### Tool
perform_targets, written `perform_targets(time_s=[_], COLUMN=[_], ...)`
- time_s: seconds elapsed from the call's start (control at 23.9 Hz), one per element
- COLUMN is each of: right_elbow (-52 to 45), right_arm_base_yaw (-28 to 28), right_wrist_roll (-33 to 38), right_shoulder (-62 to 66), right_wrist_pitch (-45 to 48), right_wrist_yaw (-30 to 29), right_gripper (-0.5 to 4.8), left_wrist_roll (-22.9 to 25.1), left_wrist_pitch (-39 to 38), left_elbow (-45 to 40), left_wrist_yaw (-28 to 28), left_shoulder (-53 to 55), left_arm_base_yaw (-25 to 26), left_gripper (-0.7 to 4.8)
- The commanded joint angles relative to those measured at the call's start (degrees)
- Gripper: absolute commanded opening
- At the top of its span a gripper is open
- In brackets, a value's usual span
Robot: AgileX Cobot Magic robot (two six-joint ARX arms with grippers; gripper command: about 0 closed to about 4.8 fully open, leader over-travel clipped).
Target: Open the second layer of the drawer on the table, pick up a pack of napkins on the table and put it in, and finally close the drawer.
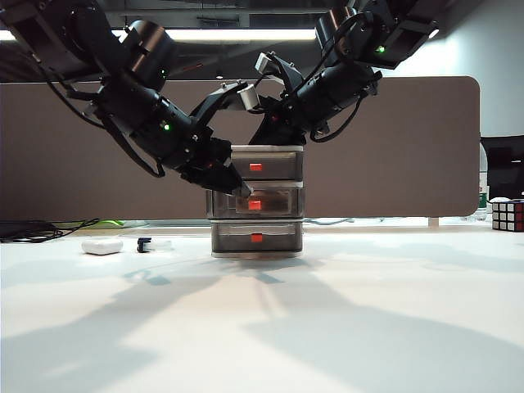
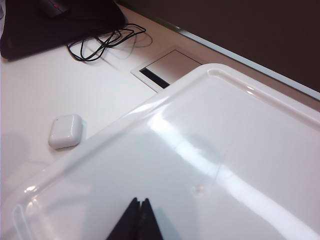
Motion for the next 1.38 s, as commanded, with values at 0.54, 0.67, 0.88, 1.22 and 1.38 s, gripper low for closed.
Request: perform_targets(time_s=[0.54,0.67,0.88,1.22,1.38], right_elbow=[0.1,0.1,-0.4,-28.3,-43.2], right_arm_base_yaw=[0.0,-0.1,-2.9,-7.4,-7.4], right_wrist_roll=[-0.9,-3.1,-3.4,-2.8,1.9], right_shoulder=[-0.4,-0.7,-11.3,-45.3,-61.1], right_wrist_pitch=[-1.3,-1.4,-8.3,-7.6,-4.2], right_wrist_yaw=[0.1,-1.8,-4.0,-5.9,-5.7], right_gripper=[-0.05,-0.05,-0.05,-0.05,-0.05], left_wrist_roll=[-2.2,-2.1,-1.8,-16.5,-24.9], left_wrist_pitch=[11.4,8.5,-5.5,-12.9,-15.1], left_elbow=[0.2,0.2,-4.2,-24.3,-35.9], left_wrist_yaw=[-11.8,-7.4,-7.5,-16.6,-19.2], left_shoulder=[3.8,2.2,-14.0,-55.3,-72.4], left_arm_base_yaw=[-0.1,-0.1,-0.2,-0.2,-0.4], left_gripper=[-0.06,-0.05,-0.06,-0.06,-0.05])
